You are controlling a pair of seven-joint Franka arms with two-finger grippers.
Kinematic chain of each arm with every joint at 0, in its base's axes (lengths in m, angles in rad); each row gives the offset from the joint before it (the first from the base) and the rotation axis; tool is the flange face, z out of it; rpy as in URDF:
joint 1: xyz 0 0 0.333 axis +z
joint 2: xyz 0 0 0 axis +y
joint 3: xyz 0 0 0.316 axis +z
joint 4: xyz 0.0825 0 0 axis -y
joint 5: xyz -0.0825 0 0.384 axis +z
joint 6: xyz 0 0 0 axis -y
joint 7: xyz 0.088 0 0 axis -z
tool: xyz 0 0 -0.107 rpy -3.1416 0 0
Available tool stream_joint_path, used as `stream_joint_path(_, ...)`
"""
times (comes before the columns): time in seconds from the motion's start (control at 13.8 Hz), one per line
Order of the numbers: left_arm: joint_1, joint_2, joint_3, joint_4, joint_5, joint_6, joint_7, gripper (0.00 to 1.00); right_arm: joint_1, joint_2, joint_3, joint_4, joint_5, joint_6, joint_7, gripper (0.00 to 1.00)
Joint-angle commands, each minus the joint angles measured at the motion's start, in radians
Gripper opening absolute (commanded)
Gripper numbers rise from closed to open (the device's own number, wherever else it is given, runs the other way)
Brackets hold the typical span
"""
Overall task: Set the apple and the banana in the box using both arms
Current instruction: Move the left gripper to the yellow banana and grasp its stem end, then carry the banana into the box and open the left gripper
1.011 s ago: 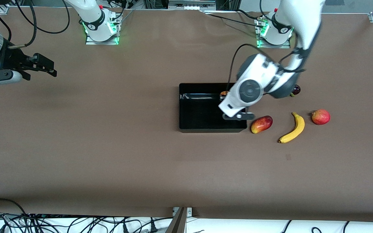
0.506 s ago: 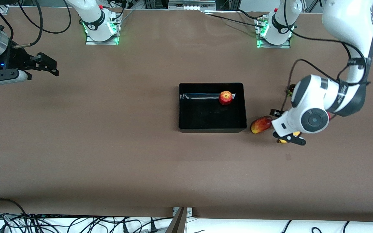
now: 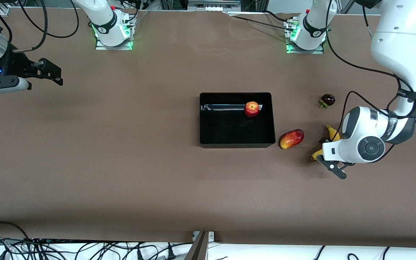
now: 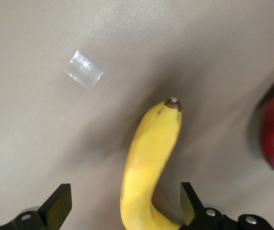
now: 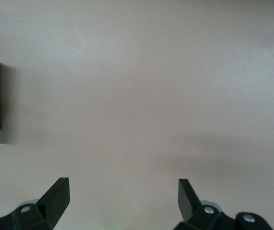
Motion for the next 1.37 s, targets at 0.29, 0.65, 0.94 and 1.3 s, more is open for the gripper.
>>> stream_joint_path(0.29, 0.039, -0.028, -0.013, -0.111, 0.08, 0.084, 0.08, 0.0, -0.004, 0.034, 0.006, 0.07, -0.022, -0.002, 0.01, 1.0)
stream_joint_path(0.65, 0.039, -0.061, -0.025, -0.1, 0.067, 0.047, 0.071, 0.0, -0.008, 0.046, 0.002, 0.073, -0.022, 0.004, 0.007, 1.0)
stream_joint_path(0.94, 0.027, -0.13, -0.131, 0.018, 0.026, -0.202, 0.028, 0.0, -0.011, 0.049, 0.002, 0.075, -0.022, 0.006, -0.005, 1.0)
stream_joint_path(1.3, -0.165, -0.126, -0.165, 0.178, -0.247, -0.433, -0.425, 0.0, -0.011, 0.048, 0.001, 0.075, -0.019, 0.004, -0.005, 1.0)
